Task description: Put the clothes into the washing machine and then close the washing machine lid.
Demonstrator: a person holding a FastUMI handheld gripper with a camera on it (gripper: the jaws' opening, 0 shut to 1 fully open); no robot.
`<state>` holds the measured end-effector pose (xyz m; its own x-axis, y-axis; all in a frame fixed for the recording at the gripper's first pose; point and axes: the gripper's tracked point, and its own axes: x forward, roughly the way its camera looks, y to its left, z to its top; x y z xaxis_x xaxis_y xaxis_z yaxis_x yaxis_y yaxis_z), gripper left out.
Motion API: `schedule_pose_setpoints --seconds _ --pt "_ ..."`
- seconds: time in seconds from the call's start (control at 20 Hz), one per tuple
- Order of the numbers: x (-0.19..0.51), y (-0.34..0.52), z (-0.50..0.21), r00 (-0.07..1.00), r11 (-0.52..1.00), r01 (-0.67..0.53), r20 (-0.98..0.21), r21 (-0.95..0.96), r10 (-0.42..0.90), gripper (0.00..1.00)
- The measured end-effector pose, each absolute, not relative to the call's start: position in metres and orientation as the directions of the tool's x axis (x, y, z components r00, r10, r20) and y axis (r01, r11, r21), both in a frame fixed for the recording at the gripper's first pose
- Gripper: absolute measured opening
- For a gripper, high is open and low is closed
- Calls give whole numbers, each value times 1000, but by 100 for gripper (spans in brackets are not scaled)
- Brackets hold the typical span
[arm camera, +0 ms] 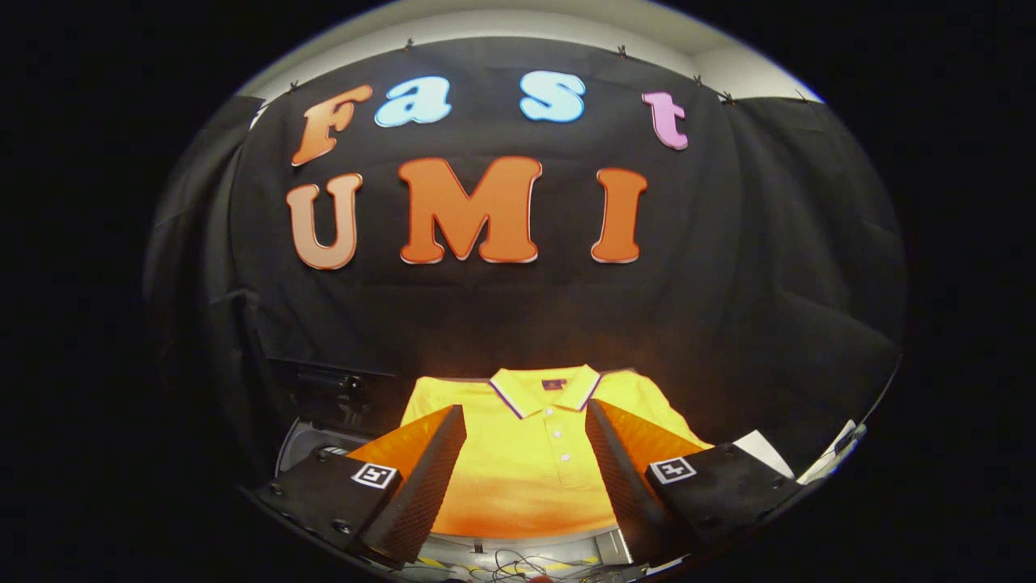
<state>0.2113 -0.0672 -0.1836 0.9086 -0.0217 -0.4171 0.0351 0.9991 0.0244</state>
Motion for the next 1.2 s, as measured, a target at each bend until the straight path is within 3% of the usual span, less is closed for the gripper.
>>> schedule_pose_setpoints --seconds 0.35,0.8,1.0,1.2 --pt "276 -103 -271 818 998 68 -573 12 -49 97" --pt "298 -110 -323 705 1000 10 -709 11 1 97" --pt "299 -105 -324 714 998 0 -699 69 49 84" --pt "298 -107 -324 692 998 9 -720 66 41 84"
